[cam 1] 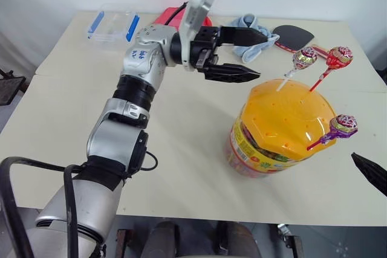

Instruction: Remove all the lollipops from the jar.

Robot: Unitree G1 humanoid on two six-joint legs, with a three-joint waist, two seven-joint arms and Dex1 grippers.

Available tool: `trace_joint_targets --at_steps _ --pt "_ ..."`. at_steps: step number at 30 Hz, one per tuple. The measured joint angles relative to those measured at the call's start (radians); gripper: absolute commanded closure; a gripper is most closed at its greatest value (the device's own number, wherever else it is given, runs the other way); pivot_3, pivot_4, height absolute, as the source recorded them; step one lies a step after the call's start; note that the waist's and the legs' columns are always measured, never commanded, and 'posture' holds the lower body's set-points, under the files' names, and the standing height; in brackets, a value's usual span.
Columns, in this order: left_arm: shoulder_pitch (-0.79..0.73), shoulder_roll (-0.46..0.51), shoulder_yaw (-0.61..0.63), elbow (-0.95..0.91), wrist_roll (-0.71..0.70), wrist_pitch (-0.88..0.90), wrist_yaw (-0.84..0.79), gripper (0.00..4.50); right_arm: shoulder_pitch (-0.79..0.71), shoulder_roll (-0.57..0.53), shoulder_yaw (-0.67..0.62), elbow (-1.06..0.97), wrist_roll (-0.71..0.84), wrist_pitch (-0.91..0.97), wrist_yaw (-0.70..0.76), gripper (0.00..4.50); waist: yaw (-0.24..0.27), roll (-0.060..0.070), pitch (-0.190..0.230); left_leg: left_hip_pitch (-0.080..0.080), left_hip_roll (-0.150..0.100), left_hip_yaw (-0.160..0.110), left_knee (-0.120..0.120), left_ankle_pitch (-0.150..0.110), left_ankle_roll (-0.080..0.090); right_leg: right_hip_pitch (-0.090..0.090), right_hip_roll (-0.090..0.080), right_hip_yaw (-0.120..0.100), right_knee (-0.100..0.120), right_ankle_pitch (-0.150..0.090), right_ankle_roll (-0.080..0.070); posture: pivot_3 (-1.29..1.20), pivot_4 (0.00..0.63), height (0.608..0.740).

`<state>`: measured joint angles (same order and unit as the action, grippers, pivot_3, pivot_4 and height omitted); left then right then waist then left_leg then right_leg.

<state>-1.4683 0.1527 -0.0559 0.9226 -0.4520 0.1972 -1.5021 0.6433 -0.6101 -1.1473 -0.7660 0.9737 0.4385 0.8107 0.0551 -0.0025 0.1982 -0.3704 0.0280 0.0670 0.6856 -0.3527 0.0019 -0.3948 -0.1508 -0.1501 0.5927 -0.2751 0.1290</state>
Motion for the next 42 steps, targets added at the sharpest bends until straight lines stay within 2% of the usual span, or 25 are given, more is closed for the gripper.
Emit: trace_joint_targets --at_steps 8,13,21,24,32,35,38,40,42 --pt "-0.020 -0.073 -0.053 0.032 0.000 0.013 0.000 0.00 0.049 0.047 -0.002 -0.030 0.004 -0.051 -0.031 0.02 -0.007 0.000 0.000 0.001 0.000 0.001 0.000 0.000 0.000 -0.001 0.000 0.002 0.000 0.000 0.000 0.00 0.150 0.740" --pt "-0.020 -0.090 -0.074 0.038 0.027 -0.023 0.000 1.09 0.065 0.051 -0.002 -0.032 0.004 -0.079 -0.042 0.00 -0.004 0.000 0.000 0.001 0.000 0.001 0.000 0.000 0.001 -0.001 0.000 0.002 0.000 0.000 0.000 0.00 0.150 0.740" --pt "-0.034 -0.100 -0.049 0.048 0.057 -0.029 0.000 3.59 0.069 0.048 0.004 -0.028 0.000 -0.109 -0.049 0.00 -0.002 0.000 0.000 0.000 0.000 0.001 0.000 -0.001 0.001 -0.001 0.000 0.002 0.000 0.000 0.000 0.00 0.150 0.740" --pt "-0.067 -0.105 -0.020 0.047 0.051 -0.025 0.000 4.39 0.061 0.040 0.011 -0.016 -0.004 -0.112 -0.050 0.00 -0.002 0.000 0.000 0.000 0.000 0.001 0.000 -0.001 0.001 -0.001 0.000 0.002 0.000 0.000 0.000 0.00 0.150 0.740" --pt "-0.174 -0.083 0.086 0.061 0.043 -0.015 0.054 4.45 0.033 0.014 0.021 0.005 -0.010 -0.114 -0.050 0.00 -0.003 0.000 0.000 0.000 0.000 0.001 0.001 -0.001 0.001 -0.001 0.000 0.002 0.000 0.000 0.000 0.00 0.150 0.740" --pt "-0.210 -0.014 0.089 0.081 0.092 0.008 0.182 4.45 0.030 -0.007 0.020 0.015 -0.009 -0.114 -0.050 0.00 -0.004 0.000 0.000 0.001 0.000 0.001 0.000 -0.001 0.001 -0.001 0.000 0.003 0.001 0.000 0.000 0.00 0.150 0.740" --pt "-0.226 0.078 0.058 0.115 0.176 0.119 0.306 4.45 0.029 -0.017 0.020 0.030 -0.009 -0.114 -0.046 0.00 -0.008 0.001 -0.001 0.002 0.000 0.002 0.000 -0.001 0.001 -0.001 0.000 0.004 0.002 0.000 0.000 0.00 0.150 0.740" --pt "-0.202 0.123 0.036 0.113 0.222 0.167 0.353 4.45 0.028 -0.021 0.020 0.039 -0.009 -0.114 -0.043 0.00 -0.008 0.001 -0.001 0.002 0.000 0.002 0.000 -0.001 0.001 -0.001 0.001 0.004 0.002 0.000 0.000 0.00 0.150 0.740" --pt "-0.142 0.186 -0.041 0.094 0.304 0.231 0.377 4.45 0.013 -0.047 0.025 0.050 -0.010 -0.111 -0.037 0.00 -0.008 0.001 -0.001 0.003 0.000 0.004 0.000 -0.001 0.001 -0.001 0.001 0.005 0.002 0.000 0.000 0.00 0.150 0.740"
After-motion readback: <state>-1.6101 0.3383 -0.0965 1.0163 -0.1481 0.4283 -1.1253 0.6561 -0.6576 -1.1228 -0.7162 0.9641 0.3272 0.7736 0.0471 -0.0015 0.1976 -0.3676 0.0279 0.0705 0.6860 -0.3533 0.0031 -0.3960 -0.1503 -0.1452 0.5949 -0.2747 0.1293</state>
